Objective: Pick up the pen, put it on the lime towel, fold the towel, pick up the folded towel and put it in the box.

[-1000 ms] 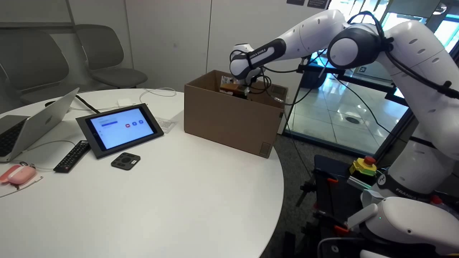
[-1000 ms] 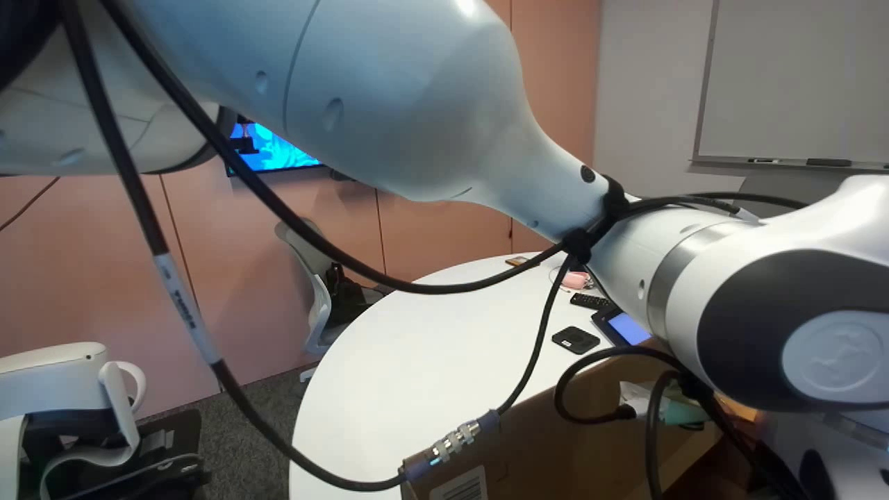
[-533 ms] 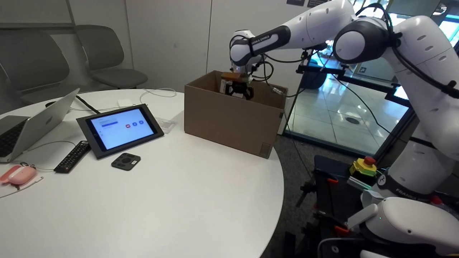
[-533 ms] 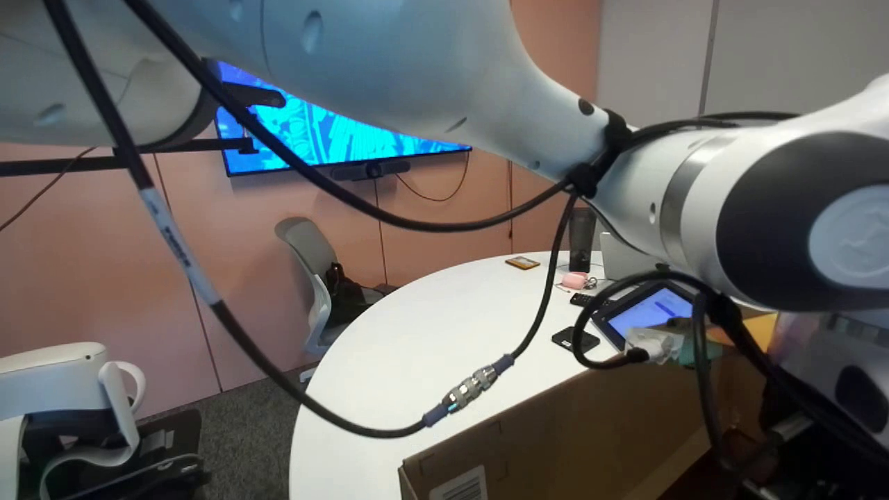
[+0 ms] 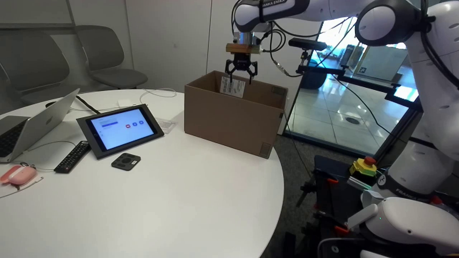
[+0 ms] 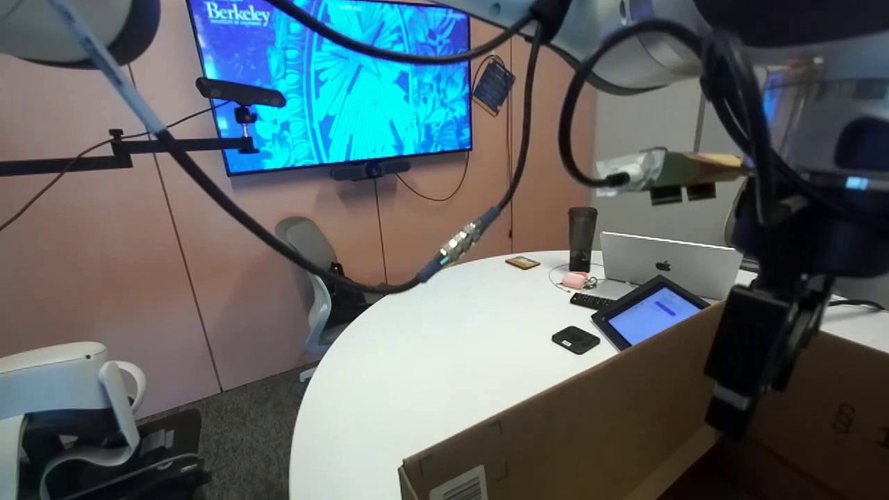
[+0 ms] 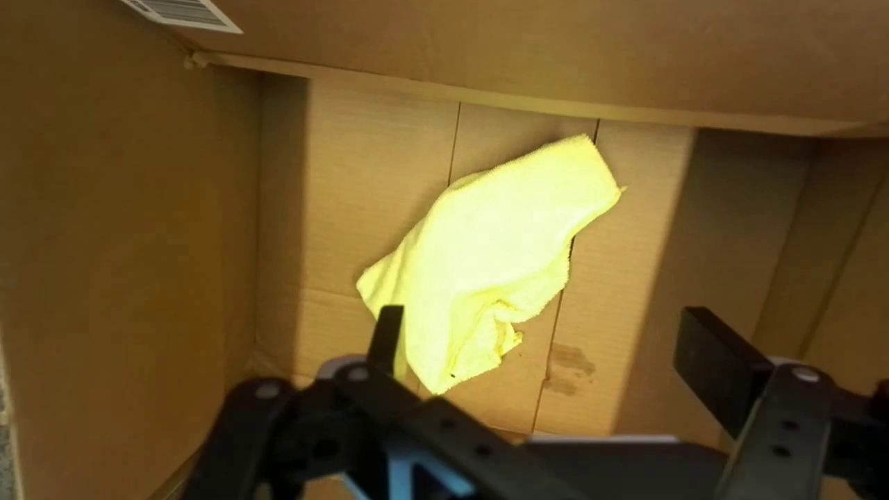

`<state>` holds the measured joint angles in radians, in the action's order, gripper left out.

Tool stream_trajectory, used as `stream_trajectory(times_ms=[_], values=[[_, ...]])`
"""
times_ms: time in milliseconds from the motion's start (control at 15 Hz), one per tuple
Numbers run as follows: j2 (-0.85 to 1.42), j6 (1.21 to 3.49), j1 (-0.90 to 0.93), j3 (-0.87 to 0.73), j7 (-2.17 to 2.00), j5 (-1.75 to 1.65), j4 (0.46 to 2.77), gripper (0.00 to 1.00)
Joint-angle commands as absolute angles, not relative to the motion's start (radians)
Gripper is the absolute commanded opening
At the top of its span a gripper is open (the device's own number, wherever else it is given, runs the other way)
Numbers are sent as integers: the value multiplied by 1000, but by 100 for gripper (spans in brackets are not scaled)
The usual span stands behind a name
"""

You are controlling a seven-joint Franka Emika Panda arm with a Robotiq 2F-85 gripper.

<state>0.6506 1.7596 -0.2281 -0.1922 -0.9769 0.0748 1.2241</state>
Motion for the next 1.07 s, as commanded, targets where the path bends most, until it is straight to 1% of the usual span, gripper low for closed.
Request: stream_trajectory(times_ms=[0,533,733,1000], values=[[550,1682,-213,-172,-845,79,1235,100],[353,1464,-176,-78,-539,72,1244,100],[313,1358,-169,-45,-426,78,1223,100],[260,1273,-149,-9,-307,67,1229,100]])
